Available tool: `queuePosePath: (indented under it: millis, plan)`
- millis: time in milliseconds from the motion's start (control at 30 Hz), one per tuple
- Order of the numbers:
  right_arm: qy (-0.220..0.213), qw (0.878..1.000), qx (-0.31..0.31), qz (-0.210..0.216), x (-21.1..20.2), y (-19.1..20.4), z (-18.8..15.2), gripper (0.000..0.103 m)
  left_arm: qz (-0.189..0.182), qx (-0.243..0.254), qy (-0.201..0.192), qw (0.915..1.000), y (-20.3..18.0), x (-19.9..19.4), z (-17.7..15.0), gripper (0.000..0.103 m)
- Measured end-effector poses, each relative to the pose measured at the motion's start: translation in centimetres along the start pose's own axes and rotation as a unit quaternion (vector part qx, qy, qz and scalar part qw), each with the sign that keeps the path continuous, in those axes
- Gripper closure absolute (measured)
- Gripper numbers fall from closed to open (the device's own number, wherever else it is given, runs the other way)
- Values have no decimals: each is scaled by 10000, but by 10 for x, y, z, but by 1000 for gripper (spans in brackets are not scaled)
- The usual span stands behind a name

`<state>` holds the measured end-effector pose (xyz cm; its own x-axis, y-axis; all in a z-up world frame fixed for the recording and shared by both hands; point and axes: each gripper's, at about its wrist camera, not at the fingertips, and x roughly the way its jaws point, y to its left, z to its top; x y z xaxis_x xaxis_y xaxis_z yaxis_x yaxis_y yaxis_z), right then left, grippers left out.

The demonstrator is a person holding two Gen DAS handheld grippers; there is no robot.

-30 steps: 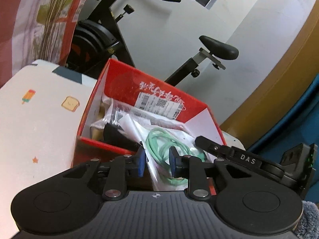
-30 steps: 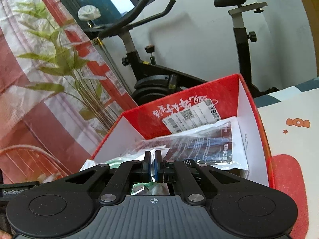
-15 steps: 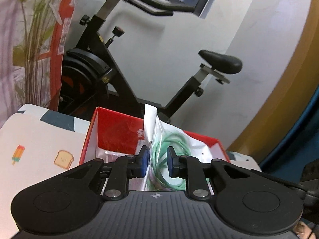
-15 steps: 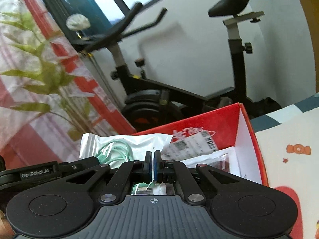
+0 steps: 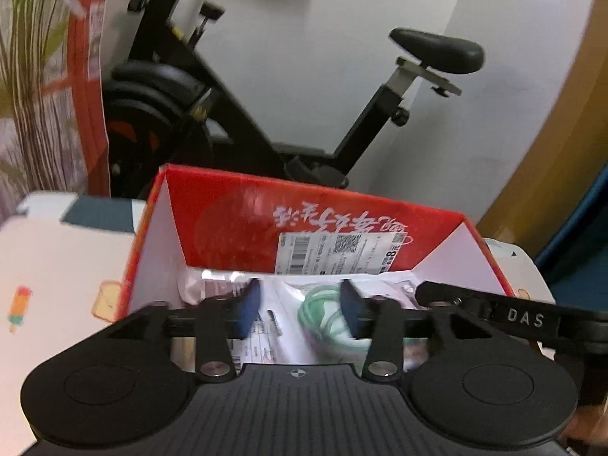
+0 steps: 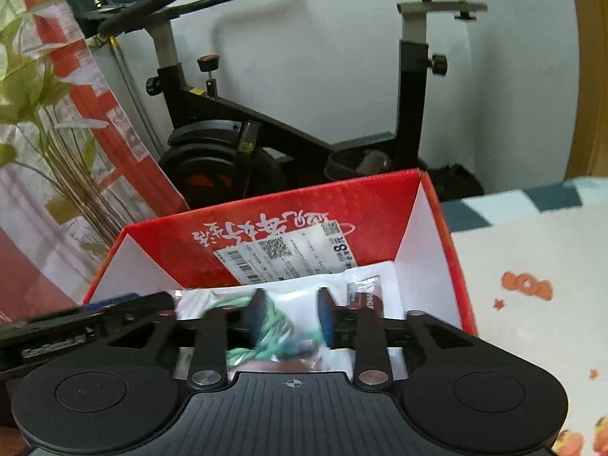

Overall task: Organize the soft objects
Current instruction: 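Lower the cable bag into the red box and open both tools, then move both tools down to the black eye mask by the box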

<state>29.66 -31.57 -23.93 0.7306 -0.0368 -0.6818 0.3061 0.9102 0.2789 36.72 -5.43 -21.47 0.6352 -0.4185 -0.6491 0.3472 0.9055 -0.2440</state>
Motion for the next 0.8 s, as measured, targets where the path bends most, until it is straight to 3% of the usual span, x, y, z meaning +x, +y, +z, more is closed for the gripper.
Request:
queuePosePath:
  millis: [33, 67, 233, 300, 567, 800]
  plan:
    - [-40, 10000, -68, 4, -4, 2, -1, 61, 45, 100, -77, 9999, -1, -6, -1, 44]
    - [-81, 9999, -119, 13, -10, 2, -1, 48, 100, 198, -153, 9996, -3, -13, -2, 43]
    - [-350, 9985, -427, 8, -41, 6, -8, 14, 288, 451, -504, 9973, -5, -50, -13, 8]
    - [-480, 9975, -516, 1, -53, 8, -13, 2, 394, 482, -667, 9958, -6, -64, -15, 4]
    - [-840, 9908, -1063, -23, -95, 18, -40, 0, 836, 544, -878, 9911, -8, -115, -39, 0]
    - [-1000, 9892, -1064, 128, -123, 15, -73, 0, 1091, 521, -894, 9886, -9, -145, -66, 0]
